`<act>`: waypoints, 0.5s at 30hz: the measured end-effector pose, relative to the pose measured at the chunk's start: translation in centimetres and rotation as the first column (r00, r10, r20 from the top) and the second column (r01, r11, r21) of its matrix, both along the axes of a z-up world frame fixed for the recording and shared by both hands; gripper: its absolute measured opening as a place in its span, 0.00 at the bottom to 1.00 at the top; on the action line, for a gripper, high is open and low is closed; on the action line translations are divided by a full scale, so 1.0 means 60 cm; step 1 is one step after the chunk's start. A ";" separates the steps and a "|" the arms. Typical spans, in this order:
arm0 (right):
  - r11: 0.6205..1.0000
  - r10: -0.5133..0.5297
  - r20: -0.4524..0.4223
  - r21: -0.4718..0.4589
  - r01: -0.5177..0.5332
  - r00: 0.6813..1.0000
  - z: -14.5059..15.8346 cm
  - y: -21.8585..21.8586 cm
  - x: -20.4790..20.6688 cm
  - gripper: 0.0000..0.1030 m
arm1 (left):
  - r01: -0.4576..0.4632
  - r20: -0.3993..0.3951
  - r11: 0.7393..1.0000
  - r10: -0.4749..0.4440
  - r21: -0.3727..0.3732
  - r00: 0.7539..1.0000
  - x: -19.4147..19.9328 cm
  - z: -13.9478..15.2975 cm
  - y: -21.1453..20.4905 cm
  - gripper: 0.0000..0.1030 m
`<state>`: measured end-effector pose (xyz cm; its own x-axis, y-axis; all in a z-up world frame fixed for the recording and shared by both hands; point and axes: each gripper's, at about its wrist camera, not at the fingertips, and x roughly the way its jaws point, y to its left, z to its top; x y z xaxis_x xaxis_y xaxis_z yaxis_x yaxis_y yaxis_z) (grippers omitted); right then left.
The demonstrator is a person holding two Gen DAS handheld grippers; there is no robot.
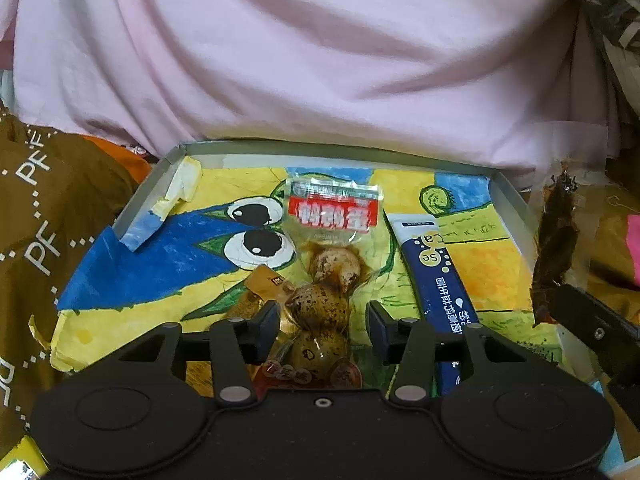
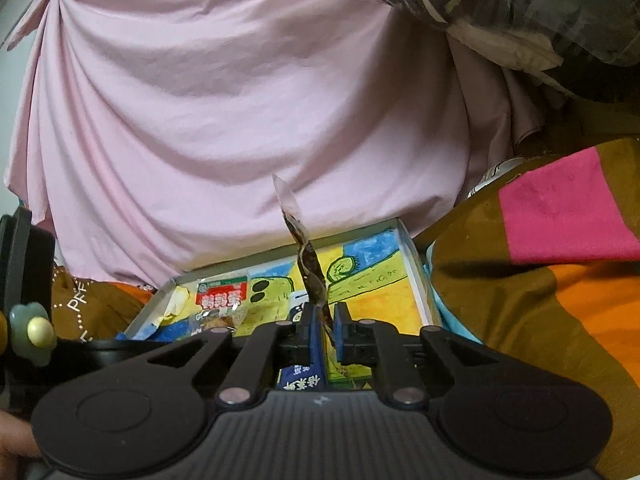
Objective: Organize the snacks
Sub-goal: 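Open left gripper releasing quail egg packet in tray while right releases meat strip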
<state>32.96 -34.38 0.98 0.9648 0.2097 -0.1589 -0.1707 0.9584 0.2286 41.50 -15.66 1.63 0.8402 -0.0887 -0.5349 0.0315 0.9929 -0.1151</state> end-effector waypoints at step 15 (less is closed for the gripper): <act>0.999 0.027 -0.022 0.025 -0.026 0.999 -0.001 -0.005 0.002 0.59 | -0.039 0.019 0.997 0.040 -0.066 0.999 -0.017 0.021 0.031 0.84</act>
<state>33.06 -34.70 0.94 0.9552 0.2390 -0.1746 -0.1903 0.9477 0.2562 40.49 -13.83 2.86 0.8542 -0.0893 -0.5121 -0.0049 0.9837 -0.1798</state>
